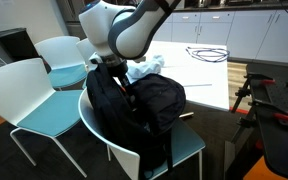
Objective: Pick up the bottle from the bag and put it on the table, then pick up the cloth and cable on the table and put them in the bag
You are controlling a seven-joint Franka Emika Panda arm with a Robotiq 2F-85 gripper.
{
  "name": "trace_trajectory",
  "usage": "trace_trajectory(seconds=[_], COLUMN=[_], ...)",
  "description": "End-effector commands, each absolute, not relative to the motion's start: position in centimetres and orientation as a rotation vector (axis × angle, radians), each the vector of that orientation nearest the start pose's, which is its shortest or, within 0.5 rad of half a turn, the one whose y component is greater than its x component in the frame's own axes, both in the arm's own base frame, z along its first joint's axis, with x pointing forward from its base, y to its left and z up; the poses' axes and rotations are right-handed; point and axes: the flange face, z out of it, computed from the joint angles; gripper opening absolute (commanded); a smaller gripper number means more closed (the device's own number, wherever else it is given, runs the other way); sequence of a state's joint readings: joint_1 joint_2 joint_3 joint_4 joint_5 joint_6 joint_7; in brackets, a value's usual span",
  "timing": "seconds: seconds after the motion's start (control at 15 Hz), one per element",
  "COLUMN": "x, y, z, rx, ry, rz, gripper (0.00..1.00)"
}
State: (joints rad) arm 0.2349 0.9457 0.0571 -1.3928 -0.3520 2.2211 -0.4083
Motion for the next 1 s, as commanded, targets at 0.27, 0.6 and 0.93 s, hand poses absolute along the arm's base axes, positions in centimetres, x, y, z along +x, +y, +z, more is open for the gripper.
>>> trace_trajectory(seconds=[0.27, 0.6, 0.93], x=[68.7, 67.5, 66.6], y=[17.5, 17.7, 16.3], z=[14.7, 14.0, 14.6], rx=[-3.123, -2.795, -2.455], ry=[-1.581, -1.972, -2.290], rz=[0.135, 0.115, 0.137], gripper=[1.00, 1.00, 1.00])
